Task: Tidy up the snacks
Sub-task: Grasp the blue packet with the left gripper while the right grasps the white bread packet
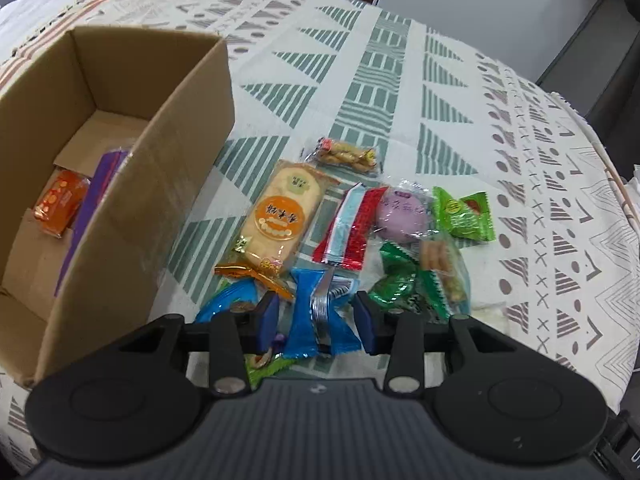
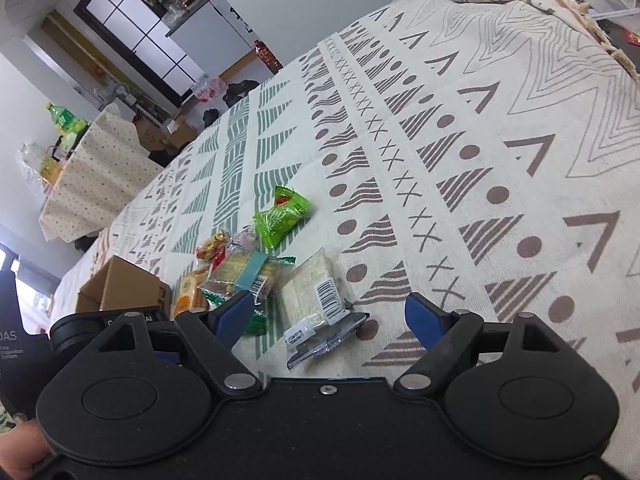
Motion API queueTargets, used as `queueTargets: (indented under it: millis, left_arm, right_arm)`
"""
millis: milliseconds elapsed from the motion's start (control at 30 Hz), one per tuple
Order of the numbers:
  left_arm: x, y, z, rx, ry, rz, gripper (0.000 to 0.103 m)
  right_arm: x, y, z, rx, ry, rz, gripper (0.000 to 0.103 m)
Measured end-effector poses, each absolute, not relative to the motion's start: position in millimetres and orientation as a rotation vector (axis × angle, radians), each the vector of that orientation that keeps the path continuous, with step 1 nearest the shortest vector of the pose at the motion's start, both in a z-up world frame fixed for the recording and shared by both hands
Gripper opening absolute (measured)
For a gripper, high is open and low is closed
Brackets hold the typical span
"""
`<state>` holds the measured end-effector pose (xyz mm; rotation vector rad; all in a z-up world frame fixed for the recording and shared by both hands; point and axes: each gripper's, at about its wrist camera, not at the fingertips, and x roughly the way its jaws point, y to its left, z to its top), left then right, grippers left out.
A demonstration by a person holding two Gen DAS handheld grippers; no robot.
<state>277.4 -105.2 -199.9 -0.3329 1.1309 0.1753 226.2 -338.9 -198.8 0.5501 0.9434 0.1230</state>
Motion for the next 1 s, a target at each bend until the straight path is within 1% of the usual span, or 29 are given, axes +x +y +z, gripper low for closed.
queueTargets:
  millis: [300, 367, 433, 900, 1000]
  left_arm:
    - [280.5, -96.1, -217.9, -0.355, 1.157, 0.172, 0.040]
    - [280.0, -96.6, -218.0, -0.358, 1.156, 0.159, 0.025]
    - [278.6, -95.5, -216.7, -0.371, 1.157, 0.156, 0.023]
    - [268.1, -90.5, -184.1, -0.350, 1.102, 0.109, 0.023]
    - [262.3, -89.6, -179.2, -0.335, 1.095, 0.099, 0.023]
  right_arm:
    - [235.7, -321.9, -201.6, 0.478, 0.942, 0.129, 0.080]
    - [237.7, -316.9, -201.9, 0.455, 0.942, 0.137, 0.080]
    - [241.2, -312.0, -203.3, 0.437, 0.947, 0.143, 0.080]
    - [254.2, -284.0, -217.8, 0.276, 1.021, 0.131, 0.080]
    - [254.5, -272.6, -221.6, 0.203, 1.041, 0.130, 0.080]
